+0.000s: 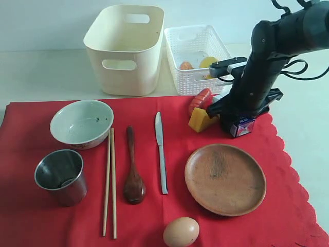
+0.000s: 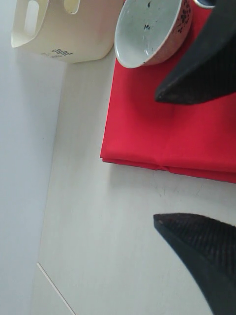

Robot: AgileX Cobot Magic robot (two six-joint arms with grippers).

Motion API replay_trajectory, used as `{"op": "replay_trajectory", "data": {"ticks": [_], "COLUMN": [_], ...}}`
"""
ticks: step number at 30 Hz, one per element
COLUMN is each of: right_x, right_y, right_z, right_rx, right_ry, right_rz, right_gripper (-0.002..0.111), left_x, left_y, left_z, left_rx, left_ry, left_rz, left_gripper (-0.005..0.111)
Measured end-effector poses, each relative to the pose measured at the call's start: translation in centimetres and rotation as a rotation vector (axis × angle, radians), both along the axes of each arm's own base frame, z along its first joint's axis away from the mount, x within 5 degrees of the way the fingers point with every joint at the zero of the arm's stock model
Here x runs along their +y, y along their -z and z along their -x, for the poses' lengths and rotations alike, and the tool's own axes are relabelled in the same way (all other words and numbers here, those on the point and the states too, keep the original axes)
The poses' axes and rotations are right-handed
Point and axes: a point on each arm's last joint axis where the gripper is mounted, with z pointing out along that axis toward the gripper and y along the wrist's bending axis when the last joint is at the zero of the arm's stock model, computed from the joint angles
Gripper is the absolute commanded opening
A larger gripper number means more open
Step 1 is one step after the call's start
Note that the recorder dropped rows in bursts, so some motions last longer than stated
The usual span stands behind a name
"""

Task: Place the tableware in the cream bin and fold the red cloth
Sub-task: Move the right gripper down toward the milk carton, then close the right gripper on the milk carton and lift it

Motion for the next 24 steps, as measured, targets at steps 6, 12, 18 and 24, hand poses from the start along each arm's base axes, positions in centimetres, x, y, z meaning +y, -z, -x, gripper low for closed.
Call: {"op": "replay_trajectory", "data": {"ticks": [6, 12, 18, 24], "right_x": [-0.1, -0.4, -0.6, 0.0], "right_y": [-4.0, -9.4, -12.9, -16.2], "right_z": [0.5, 1.4, 1.9, 0.7], "right_rx": [-0.073, -0.206, -0.308, -0.402], "right_ry": [-0.003, -0.003, -0.003, 0.007], "right_rz": [-0.022, -0.062, -0.092, -0.152], "right_gripper": [0.000, 0.000, 0.000, 0.000], "left_x": [0.0, 0.0, 0.0, 0.0], "left_y": [0.0, 0.0, 0.0, 0.0], "left_z": [0.0, 0.0, 0.0, 0.0], "left_rx": [0.000, 0.000, 0.000, 0.000], "left_ry": [0.000, 0.000, 0.000, 0.000], "left_rz": [0.000, 0.000, 0.000, 0.000], "left_gripper": [0.062, 0.062, 0.062, 0.062]}}
